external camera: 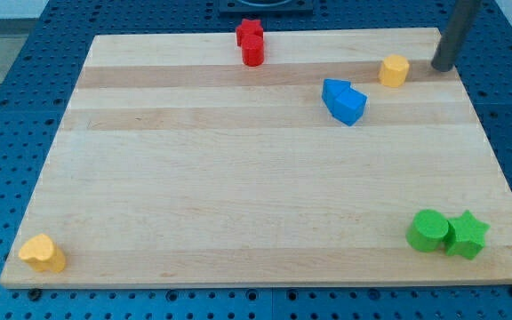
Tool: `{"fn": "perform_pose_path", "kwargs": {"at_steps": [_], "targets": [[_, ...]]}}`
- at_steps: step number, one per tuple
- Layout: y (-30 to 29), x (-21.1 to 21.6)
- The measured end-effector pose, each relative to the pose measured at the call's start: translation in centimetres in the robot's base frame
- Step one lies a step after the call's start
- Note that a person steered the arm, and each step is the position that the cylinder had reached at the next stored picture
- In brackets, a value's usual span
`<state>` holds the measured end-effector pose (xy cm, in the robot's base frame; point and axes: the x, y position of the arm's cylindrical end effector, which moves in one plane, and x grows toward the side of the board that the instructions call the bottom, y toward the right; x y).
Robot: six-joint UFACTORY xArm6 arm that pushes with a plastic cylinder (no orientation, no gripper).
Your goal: Slide the yellow hexagon into the yellow heart
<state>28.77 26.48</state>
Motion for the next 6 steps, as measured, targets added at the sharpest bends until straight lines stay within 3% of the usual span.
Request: {"fn": "perform_pose_path", "kwargs": {"at_steps": [2,4,6], "targets": [[-5.4,1.2],[-6.5,3.3],[-7.7,0.7]]}}
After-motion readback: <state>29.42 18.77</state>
